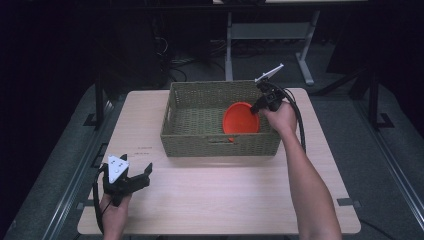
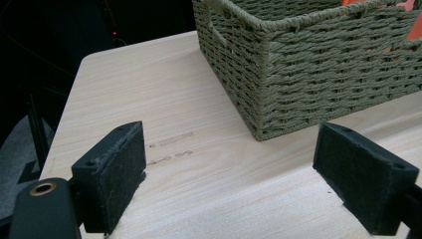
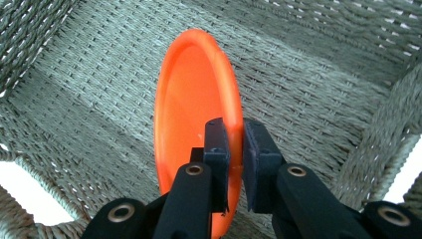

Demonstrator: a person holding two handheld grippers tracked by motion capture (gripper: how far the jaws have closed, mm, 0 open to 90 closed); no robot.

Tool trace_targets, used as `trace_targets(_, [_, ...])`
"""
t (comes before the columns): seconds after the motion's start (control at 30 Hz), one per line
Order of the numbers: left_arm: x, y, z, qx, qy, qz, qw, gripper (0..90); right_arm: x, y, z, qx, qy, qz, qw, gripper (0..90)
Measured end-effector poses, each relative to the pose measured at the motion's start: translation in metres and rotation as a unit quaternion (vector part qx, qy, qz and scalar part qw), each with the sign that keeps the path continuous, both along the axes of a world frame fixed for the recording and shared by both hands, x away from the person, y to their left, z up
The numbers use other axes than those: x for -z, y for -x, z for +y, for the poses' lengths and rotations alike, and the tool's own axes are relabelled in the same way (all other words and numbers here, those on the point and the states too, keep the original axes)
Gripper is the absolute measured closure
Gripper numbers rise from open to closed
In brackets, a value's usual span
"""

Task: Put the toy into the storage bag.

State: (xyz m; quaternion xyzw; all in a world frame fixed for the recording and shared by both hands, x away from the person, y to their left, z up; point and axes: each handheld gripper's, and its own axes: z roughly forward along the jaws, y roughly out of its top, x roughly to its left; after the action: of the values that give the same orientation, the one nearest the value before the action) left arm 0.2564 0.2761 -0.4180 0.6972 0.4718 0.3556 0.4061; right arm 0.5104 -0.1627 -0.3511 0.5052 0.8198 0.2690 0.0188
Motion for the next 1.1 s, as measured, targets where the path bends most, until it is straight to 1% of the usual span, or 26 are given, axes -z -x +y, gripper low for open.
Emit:
trace_targets(0.07, [0.000,0.000,0.000,0.000,-0.002,0.002,1.0000,12.8,0.000,0.000,-0.003,0.000,-0.008,0.006,1.0000,80.7])
trace_targets(0.17, [0.000,0.001,0.000,0.000,-0.002,0.002,1.0000,12.8,0.000,0.000,-0.004,0.004,-0.011,0.004,0.9999,80.3])
trace_targets(0.3, [0.000,0.000,0.000,0.000,-0.001,0.002,1.0000,12.8,-0.001,0.001,-0.003,0.002,-0.016,0.003,0.9999,78.8])
trace_targets(0.37, [0.000,0.000,0.000,0.001,-0.003,0.003,1.0000,12.8,-0.003,0.002,-0.003,0.004,-0.014,0.000,0.9999,76.4])
trace_targets(0.5, [0.000,0.000,0.000,0.001,-0.002,0.003,1.0000,12.8,-0.005,0.002,-0.008,0.008,-0.018,0.001,0.9998,76.1])
trace_targets(0.6, [0.000,0.000,-0.001,0.003,-0.003,0.001,1.0000,12.8,-0.004,0.003,-0.009,0.008,-0.013,0.003,0.9999,75.5])
trace_targets(0.73, [0.000,0.000,-0.001,0.002,-0.004,0.002,1.0000,12.8,-0.002,0.003,-0.013,0.013,-0.018,0.001,0.9997,73.0])
trace_targets(0.8, [0.000,0.001,0.000,0.002,-0.005,0.002,1.0000,12.8,-0.001,0.003,-0.014,0.017,-0.014,0.001,0.9998,72.5])
trace_targets(0.9, [0.000,0.001,0.000,0.002,-0.005,0.001,1.0000,12.8,0.002,0.003,-0.018,0.024,-0.014,0.006,0.9996,72.0])
trace_targets(0.97, [0.000,0.000,-0.001,0.002,-0.004,0.001,1.0000,12.8,0.003,0.003,-0.020,0.025,-0.013,0.004,0.9996,71.7])
trace_targets(1.03, [0.000,0.000,-0.001,0.002,-0.002,0.000,1.0000,12.8,0.003,0.003,-0.020,0.024,-0.018,0.005,0.9995,71.5])
trace_targets(1.1, [0.000,0.000,-0.002,0.002,-0.003,0.000,1.0000,12.8,0.002,0.004,-0.018,0.020,-0.016,0.003,0.9997,70.7])
